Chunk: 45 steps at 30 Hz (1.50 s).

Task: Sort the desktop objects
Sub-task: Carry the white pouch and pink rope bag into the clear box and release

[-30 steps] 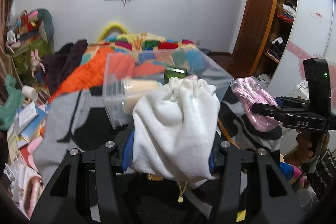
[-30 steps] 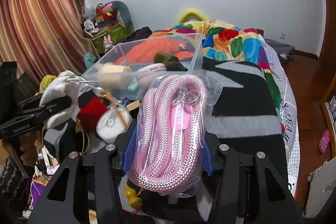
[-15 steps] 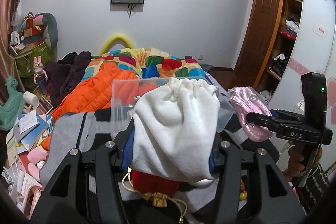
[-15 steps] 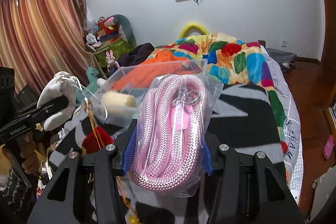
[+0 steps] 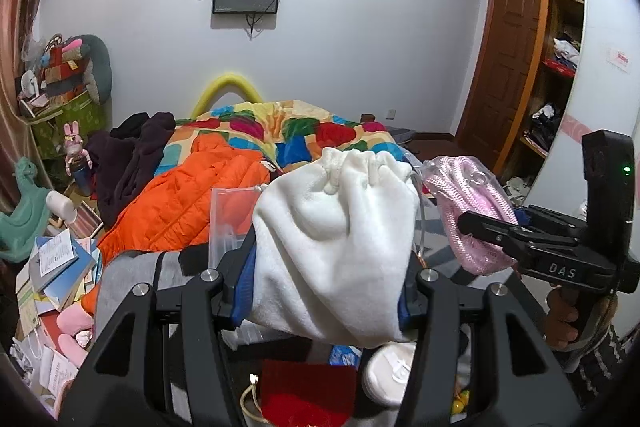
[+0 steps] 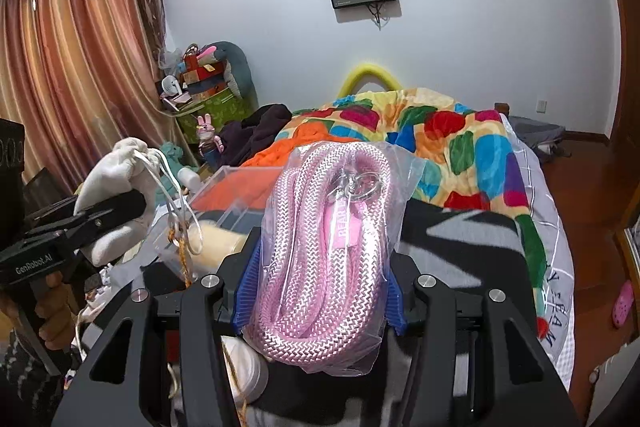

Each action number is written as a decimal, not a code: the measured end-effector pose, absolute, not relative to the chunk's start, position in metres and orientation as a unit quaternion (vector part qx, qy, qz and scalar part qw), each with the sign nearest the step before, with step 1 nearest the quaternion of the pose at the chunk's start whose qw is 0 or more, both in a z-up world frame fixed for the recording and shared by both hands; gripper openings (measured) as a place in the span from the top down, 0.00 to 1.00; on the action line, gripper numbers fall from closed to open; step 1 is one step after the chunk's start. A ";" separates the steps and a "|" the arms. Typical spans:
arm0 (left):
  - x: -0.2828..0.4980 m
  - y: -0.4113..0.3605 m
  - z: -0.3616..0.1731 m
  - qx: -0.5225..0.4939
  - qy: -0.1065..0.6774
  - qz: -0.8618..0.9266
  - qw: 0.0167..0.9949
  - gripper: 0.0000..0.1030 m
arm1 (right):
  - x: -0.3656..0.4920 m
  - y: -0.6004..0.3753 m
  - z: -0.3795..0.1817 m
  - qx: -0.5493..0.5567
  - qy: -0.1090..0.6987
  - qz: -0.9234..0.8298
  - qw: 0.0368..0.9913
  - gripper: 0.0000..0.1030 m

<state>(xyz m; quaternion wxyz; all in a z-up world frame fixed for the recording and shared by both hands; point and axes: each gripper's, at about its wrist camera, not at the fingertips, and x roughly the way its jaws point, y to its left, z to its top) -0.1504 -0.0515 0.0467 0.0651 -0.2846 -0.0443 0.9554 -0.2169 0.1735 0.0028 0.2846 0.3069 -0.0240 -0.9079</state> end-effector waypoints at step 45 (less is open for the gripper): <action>-0.213 -0.065 -0.018 -0.332 -0.065 0.941 0.026 0.24 | -0.223 0.135 -0.030 0.306 0.053 -0.920 0.238 0.26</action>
